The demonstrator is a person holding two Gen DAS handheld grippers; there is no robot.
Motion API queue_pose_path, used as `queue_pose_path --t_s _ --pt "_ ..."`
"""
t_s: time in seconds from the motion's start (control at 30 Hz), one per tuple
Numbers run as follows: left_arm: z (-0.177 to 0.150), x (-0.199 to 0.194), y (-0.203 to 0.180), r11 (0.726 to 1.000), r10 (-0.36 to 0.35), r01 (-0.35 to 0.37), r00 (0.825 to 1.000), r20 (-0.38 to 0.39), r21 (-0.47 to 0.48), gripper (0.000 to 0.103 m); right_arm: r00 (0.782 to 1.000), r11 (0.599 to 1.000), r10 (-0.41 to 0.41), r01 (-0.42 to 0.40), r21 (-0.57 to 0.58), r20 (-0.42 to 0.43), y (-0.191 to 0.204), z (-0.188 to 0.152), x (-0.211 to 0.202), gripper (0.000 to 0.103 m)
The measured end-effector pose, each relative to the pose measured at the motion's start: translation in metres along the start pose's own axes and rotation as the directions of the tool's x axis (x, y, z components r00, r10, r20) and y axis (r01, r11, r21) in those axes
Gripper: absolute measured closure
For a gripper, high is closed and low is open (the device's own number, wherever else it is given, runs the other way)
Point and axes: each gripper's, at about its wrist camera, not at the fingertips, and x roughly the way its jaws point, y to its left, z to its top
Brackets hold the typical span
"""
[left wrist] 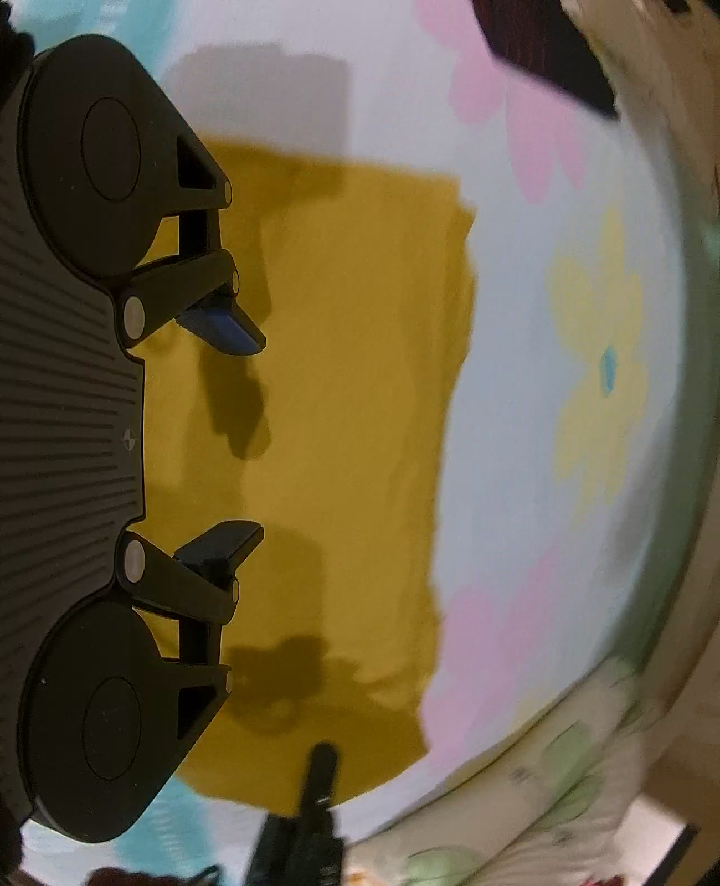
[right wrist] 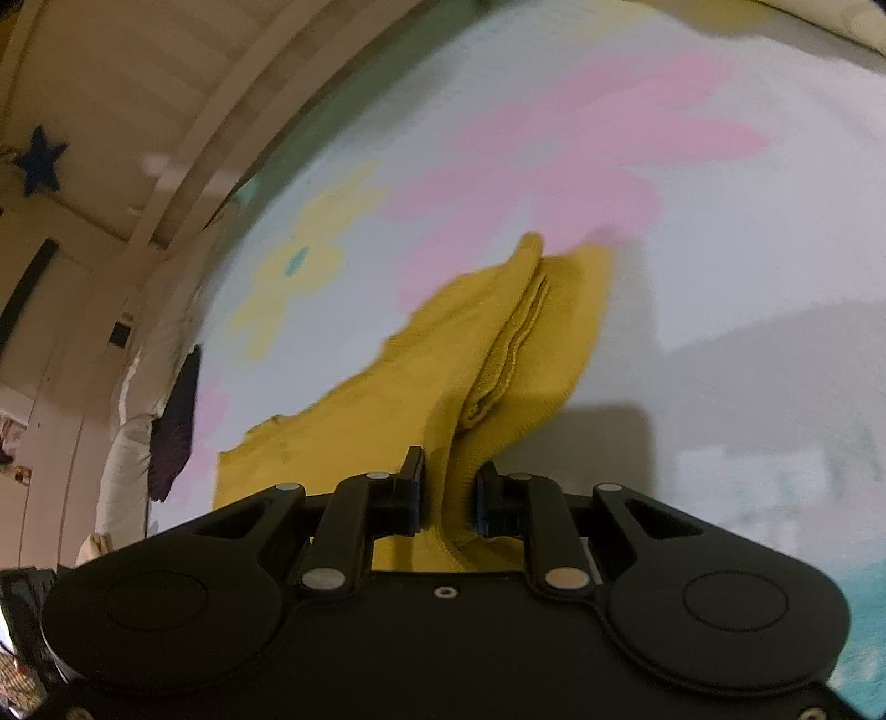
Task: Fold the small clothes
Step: 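Lift the side edge with the right gripper, fold it over, release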
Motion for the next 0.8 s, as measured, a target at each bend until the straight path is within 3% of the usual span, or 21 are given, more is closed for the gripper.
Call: queue_pose_path --t_s 0.23,0.7,0.8 --pt "0.011 -0.01 0.051 0.992 0.08 -0.076 0.996 0.037 -0.098 0.038 0.998 0.999 0.052 -0.052 0.003 -0.02 0.038 -0.011 0.023 0.076" --pt "0.019 -0.033 0.124 0.963 0.089 -0.066 0.993 0.079 -0.263 0.038 0.977 0.976 0.2 -0.191 0.101 -0.078 0.08 -0.035 0.067 0.077" --pt "0.019 -0.038 0.135 0.956 0.102 -0.073 0.991 0.088 -0.283 0.038 0.976 0.978 0.198 -0.191 0.081 -0.088 0.095 -0.042 0.076 0.077"
